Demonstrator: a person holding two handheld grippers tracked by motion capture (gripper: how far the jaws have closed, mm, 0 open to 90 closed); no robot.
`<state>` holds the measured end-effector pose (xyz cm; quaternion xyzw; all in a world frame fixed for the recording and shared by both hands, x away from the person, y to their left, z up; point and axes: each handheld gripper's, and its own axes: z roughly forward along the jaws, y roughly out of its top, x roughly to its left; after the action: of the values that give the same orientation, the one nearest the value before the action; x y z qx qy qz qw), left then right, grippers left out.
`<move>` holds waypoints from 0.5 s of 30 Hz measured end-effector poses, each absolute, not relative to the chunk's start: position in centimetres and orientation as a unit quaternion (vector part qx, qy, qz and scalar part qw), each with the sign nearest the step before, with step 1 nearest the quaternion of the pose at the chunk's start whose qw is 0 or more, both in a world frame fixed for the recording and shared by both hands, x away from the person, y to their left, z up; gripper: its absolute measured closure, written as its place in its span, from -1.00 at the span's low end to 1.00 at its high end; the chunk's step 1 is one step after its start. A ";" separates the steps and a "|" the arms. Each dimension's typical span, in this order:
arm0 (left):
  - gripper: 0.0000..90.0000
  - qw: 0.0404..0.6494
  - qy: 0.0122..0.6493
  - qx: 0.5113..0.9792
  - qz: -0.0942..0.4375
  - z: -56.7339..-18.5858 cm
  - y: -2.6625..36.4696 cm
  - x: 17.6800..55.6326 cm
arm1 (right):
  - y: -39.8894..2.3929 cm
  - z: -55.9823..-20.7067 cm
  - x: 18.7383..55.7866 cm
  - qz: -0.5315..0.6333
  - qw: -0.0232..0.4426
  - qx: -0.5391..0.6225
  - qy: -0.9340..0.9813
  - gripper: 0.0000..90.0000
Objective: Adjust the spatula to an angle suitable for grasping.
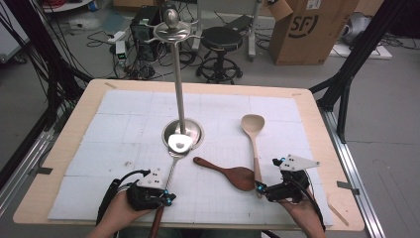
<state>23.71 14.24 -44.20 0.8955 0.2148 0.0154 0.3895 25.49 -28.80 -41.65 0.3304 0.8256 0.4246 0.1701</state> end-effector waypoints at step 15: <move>1.00 0.392 0.242 0.887 0.025 -44.1 16.2 24.3 | -28.8 -41.6 25.4 0.425 0.169 0.330 0.826 -0.99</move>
<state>24.30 16.20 -44.13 0.8874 0.2421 0.0247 0.3916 25.44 -28.83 -41.62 0.3303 0.8256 0.4250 0.1694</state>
